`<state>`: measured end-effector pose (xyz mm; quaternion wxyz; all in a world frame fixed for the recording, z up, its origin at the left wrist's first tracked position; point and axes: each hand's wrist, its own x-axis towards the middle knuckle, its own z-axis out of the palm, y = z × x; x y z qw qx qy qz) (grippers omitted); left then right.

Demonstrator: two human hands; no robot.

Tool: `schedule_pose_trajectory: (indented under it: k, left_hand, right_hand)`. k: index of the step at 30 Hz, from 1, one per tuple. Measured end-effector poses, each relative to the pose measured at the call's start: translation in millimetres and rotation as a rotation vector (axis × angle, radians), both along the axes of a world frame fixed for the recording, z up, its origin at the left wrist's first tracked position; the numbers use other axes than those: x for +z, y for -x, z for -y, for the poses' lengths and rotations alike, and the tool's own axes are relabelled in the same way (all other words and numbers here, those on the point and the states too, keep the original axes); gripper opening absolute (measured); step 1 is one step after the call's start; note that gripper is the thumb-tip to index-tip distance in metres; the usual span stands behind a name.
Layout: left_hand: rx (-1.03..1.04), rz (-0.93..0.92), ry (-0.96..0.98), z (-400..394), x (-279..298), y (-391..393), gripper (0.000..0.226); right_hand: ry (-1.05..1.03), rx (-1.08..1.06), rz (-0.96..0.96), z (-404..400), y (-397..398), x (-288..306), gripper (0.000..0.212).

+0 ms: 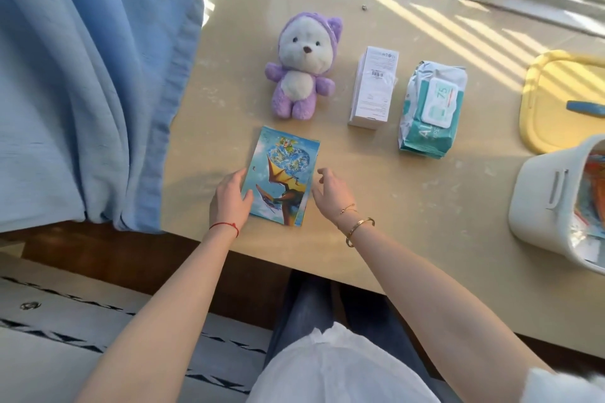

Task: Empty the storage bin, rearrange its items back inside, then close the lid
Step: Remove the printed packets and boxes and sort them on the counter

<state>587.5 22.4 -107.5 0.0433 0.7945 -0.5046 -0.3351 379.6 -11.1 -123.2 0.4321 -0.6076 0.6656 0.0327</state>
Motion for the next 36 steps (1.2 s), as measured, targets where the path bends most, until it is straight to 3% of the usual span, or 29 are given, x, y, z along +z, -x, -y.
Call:
schedule_pose_trajectory:
  k: [6, 15, 25, 36]
  left_hand:
    - [-0.253, 0.083, 0.172, 6.9, 39.2, 15.4, 0.033]
    - [-0.471, 0.066, 0.43, 5.6, 119.5, 94.9, 0.024]
    - [-0.488, -0.007, 0.462, -24.0, 151.4, 245.7, 0.022]
    - [-0.428, -0.099, 0.459, -44.5, 151.6, 480.9, 0.024]
  right_hand:
    - [0.272, 0.082, -0.063, -8.8, 44.1, 34.3, 0.034]
    - [0.596, -0.105, -0.066, -50.4, 151.3, 114.8, 0.026]
    - [0.665, -0.263, -0.081, -114.1, 308.5, 152.5, 0.025]
    - [0.521, -0.382, -0.219, -144.2, 546.8, 141.3, 0.027]
